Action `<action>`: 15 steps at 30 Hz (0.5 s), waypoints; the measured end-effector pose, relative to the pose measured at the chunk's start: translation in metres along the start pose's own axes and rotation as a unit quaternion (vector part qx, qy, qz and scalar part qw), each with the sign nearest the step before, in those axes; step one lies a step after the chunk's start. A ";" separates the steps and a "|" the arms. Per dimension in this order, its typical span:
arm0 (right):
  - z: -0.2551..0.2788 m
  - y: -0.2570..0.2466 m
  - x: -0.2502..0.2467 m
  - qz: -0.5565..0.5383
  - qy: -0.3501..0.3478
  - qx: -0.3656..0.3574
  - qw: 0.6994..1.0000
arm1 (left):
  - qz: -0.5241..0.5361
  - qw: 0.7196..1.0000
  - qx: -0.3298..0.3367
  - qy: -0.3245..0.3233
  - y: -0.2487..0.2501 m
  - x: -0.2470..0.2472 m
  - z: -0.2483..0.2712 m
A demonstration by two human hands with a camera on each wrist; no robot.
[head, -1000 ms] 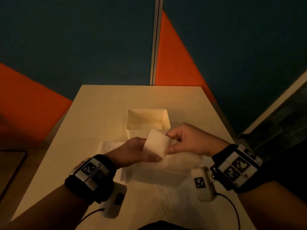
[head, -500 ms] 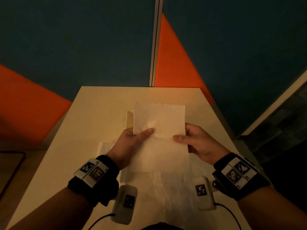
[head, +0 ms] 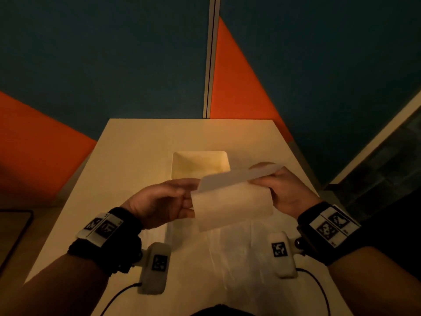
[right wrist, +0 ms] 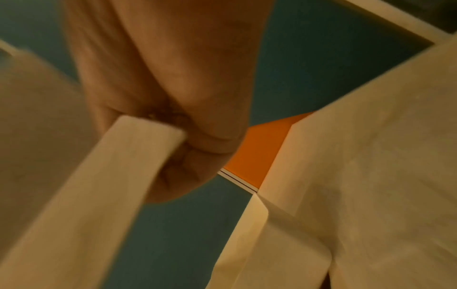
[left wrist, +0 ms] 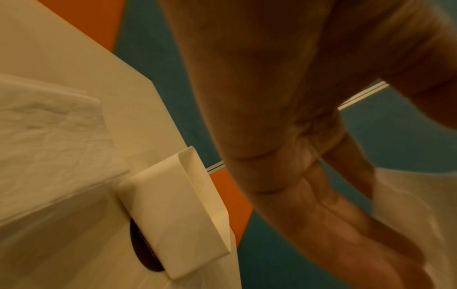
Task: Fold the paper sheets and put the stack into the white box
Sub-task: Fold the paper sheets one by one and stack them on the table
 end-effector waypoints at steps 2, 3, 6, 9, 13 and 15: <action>0.001 -0.008 0.006 0.082 -0.035 -0.005 0.996 | -0.011 1.000 -0.008 -0.021 0.002 0.004 0.000; 0.001 -0.011 0.011 0.116 -0.057 -0.012 0.992 | -0.029 0.999 -0.009 -0.022 0.002 0.007 -0.001; 0.000 -0.018 0.027 0.172 -0.112 -0.029 0.978 | -0.077 0.997 -0.022 -0.014 0.000 0.012 -0.008; 0.000 -0.021 0.037 0.197 -0.149 -0.039 0.968 | -0.104 0.994 -0.023 -0.008 -0.004 0.015 -0.012; 0.001 -0.017 0.038 0.194 -0.151 -0.039 0.968 | -0.099 0.995 -0.007 0.006 -0.007 0.015 -0.015; 0.000 -0.009 0.032 0.150 -0.154 -0.018 0.977 | -0.094 0.995 0.006 0.025 -0.008 0.011 -0.014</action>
Point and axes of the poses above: each hand's wrist, its own z-axis away from the middle knuckle, its own x-axis out of the palm, y = z × x, the point moved 6 cm from there along -z, towards the middle knuckle, and after that the axes turned 6 degrees about x, right-handed, at the moved point
